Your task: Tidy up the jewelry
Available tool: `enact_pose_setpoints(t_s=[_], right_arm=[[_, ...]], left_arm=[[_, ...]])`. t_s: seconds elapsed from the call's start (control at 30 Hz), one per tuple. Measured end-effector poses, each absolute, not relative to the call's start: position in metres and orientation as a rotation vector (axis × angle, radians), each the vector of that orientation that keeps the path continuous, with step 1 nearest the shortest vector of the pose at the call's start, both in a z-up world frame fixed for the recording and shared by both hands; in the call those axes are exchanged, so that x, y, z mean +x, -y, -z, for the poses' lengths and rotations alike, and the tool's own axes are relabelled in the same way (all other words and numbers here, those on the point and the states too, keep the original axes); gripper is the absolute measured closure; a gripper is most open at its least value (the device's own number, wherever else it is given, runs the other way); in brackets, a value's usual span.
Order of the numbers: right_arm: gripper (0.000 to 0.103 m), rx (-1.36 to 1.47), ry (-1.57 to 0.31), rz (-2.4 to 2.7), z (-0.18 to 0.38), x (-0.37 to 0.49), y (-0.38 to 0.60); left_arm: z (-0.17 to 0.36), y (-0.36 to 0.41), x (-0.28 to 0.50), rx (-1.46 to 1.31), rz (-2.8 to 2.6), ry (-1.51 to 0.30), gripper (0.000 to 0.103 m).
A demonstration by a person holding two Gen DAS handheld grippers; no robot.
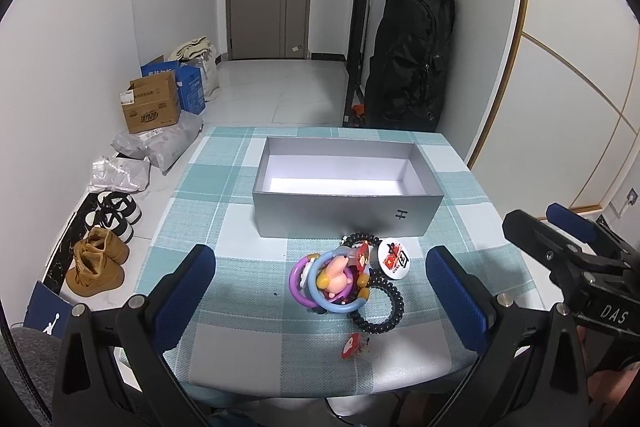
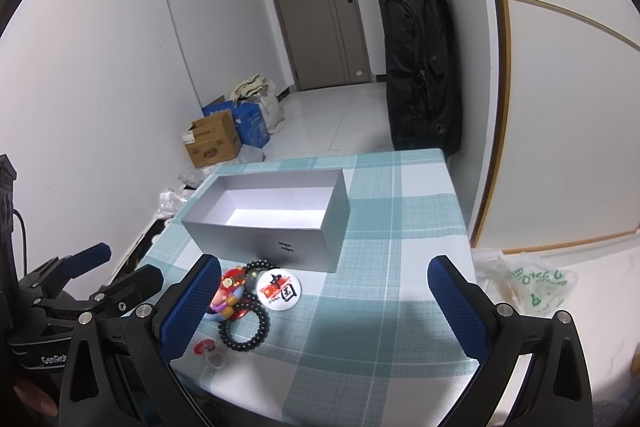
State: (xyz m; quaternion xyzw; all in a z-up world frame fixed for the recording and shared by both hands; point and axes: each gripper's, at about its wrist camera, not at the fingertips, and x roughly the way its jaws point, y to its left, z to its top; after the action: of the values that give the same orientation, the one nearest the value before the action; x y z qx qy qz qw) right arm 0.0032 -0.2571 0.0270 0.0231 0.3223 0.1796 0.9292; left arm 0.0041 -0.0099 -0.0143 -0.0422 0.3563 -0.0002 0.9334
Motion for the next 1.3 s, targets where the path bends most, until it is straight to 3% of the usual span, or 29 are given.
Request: enact_pose_setpoints(t_s=[0.5,0.8,0.87,1.0,1.13,1.3], right_arm=[[0.0,0.092,-0.698,-0.357,-0.023,0.013,0.265],[0.0,0.12,-0.728,-0.335,-0.02,0.023,0.272],[0.0,0.138,-0.736,-0.334,-0.019,0.026,0.275],[0.0,0.146,-0.75,-0.3,-0.015,0.032,0.281],[0.0,0.181,-0.783,-0.289,-0.009,0.039,0.286],[0.001,0.202,-0.805,-0.279,-0.005,0.044,0.29]], left_arm=[[0.025,0.01,0.008,-0.091,0.05,-0.788,0.001],[0.047,0.017,0.003,-0.048,0.14,-0.924,0.002],[0.053,0.023,-0.001,-0.025,0.186,-0.961,0.009],[0.067,0.028,-0.002,-0.032,0.226,-1.035,0.012],[0.077,0.027,0.003,-0.046,0.234,-1.081,0.037],[0.074,0.032,0.001,-0.02,0.248,-1.07,0.059]])
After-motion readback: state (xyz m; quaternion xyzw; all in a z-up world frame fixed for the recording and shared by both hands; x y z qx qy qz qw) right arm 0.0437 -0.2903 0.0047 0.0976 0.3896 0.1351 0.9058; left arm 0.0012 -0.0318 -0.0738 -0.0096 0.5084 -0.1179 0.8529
